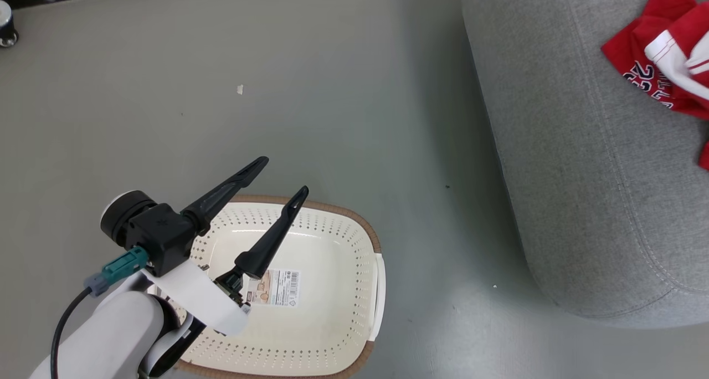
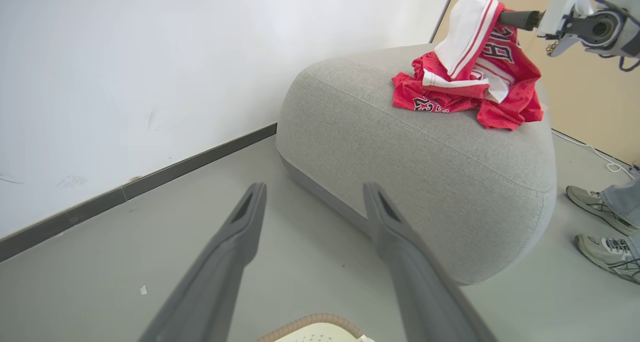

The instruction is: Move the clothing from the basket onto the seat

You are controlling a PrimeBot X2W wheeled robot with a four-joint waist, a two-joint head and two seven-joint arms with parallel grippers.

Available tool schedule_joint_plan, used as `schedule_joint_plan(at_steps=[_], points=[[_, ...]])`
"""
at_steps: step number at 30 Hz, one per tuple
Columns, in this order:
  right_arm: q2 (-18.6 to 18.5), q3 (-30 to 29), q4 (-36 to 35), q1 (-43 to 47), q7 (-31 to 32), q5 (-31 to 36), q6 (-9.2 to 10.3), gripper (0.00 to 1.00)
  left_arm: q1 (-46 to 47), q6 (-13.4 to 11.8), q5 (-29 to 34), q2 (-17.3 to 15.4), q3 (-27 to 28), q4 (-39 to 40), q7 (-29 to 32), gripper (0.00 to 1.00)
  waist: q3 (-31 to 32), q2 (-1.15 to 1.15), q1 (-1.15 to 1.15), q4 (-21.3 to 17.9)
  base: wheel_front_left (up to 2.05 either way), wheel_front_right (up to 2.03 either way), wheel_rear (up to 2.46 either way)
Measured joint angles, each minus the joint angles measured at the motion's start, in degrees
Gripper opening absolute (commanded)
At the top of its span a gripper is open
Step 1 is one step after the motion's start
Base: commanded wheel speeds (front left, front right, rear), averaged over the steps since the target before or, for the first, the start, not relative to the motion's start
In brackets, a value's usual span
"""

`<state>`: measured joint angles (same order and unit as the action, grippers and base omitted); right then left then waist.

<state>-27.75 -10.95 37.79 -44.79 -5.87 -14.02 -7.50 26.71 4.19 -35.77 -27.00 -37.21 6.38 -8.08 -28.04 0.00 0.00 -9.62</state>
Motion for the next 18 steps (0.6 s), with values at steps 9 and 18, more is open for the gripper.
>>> schedule_joint_plan(at_steps=[9, 18], points=[[0.49, 2.67, -0.22, 3.44, 1.04, -4.01, -0.01, 1.00, -0.13, -0.01, -0.53, 0.91, 0.59, -1.81, -1.65, 1.00, 3.11, 0.00, 0.00, -0.38, 0.00, 0.00, 0.00], [-2.22, 6.69, -2.72, 5.77, -0.44, -8.67, -0.01, 1.00, -0.52, -0.52, -1.16, 1.49, 1.82, -3.66, -2.85, 1.00, 6.57, 0.00, 0.00, -0.38, 0.00, 0.00, 0.00]])
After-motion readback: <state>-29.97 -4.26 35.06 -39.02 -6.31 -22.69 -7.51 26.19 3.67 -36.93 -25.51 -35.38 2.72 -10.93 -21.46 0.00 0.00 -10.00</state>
